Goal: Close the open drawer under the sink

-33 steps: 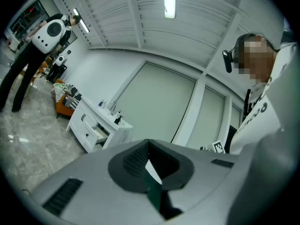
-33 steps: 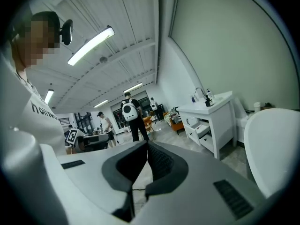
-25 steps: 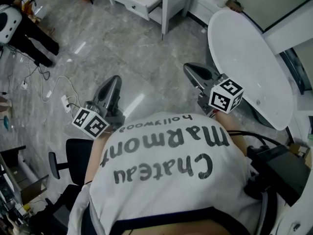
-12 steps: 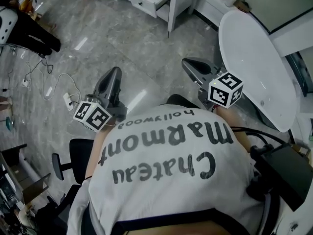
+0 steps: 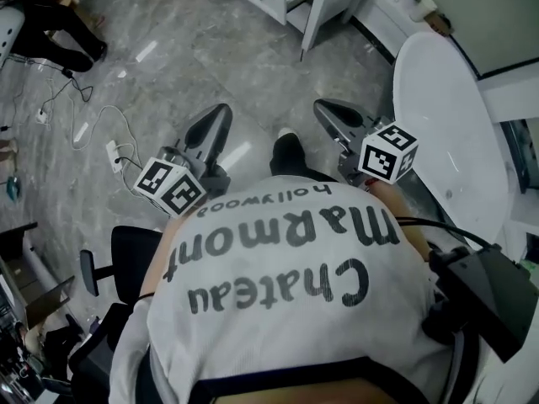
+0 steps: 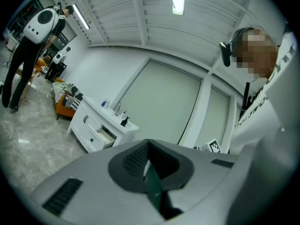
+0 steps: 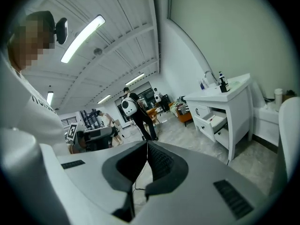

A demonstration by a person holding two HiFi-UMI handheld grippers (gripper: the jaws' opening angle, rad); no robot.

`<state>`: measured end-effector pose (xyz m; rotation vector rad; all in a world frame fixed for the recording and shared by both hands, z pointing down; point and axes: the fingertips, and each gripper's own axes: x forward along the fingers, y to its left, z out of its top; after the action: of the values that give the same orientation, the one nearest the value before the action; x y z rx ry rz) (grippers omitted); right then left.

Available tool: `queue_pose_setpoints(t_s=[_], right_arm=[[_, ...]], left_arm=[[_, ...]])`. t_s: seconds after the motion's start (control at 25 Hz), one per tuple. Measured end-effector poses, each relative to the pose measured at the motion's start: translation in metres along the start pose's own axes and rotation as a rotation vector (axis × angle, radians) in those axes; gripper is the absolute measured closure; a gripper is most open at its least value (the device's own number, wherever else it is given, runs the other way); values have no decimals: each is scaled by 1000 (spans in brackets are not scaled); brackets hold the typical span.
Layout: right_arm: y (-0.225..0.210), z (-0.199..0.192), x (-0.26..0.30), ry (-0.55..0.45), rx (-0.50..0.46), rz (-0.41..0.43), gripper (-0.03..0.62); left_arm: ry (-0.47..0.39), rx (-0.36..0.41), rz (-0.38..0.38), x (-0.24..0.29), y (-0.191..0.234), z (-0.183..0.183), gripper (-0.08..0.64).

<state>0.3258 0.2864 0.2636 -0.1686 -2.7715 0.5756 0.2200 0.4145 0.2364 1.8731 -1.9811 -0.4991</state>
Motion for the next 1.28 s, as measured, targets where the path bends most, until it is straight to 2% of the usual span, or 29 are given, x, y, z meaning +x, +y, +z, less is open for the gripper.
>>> queue_pose_setpoints(t_s=[0.24,0.36,0.48,0.68,1.2,1.28], right_arm=[[8,-3,6,27,-25,34,580],[-15,7,21,64,-23,30,580],[-63,47,61,91,-16,49,580],[-124,106,111,100,-52,64,580],[-230,165,180,98,-56,95,580],[-243,171,191,87,-44,87,580]], left_arm=[[26,-62,66,-17,10,-25,551],[36,-86,78,5,28,-27,551],[47,-106,101,57,70,-10,551],[52,-76,145,122,123,26,551],[-11,-32,212,220,201,82,551],[-21,-28,204,233,209,92,551]])
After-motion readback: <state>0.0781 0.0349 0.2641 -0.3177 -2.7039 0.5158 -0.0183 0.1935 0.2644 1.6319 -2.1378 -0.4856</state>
